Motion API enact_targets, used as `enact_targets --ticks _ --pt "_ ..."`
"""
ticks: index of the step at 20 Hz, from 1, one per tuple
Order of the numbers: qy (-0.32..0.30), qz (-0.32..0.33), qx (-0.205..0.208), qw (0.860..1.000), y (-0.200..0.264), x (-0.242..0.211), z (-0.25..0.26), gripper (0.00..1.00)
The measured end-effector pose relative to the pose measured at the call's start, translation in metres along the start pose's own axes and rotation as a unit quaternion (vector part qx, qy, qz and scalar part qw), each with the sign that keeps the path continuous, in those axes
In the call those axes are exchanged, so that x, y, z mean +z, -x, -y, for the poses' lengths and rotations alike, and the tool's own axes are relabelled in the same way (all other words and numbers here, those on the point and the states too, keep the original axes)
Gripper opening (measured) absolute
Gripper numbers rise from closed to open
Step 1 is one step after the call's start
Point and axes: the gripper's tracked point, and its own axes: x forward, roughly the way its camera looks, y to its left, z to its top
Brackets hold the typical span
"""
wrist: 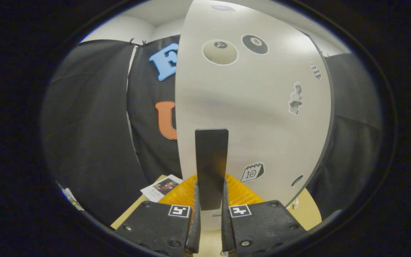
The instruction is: Open the shoe cabinet door, grab the shoes and put them into the shoe cabinet, then close the shoe cabinet door.
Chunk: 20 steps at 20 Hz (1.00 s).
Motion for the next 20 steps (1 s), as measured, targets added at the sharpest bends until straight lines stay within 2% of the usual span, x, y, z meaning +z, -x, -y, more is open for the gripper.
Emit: enact_targets --ticks 8,14,20 --pt "-0.009 0.023 0.042 0.999 0.096 -0.024 0.042 0.26" --pt "-0.033 0.012 0.059 0.998 0.134 -0.036 0.077 0.24" --pt "-0.014 0.008 0.069 0.998 0.179 -0.045 0.125 0.21"
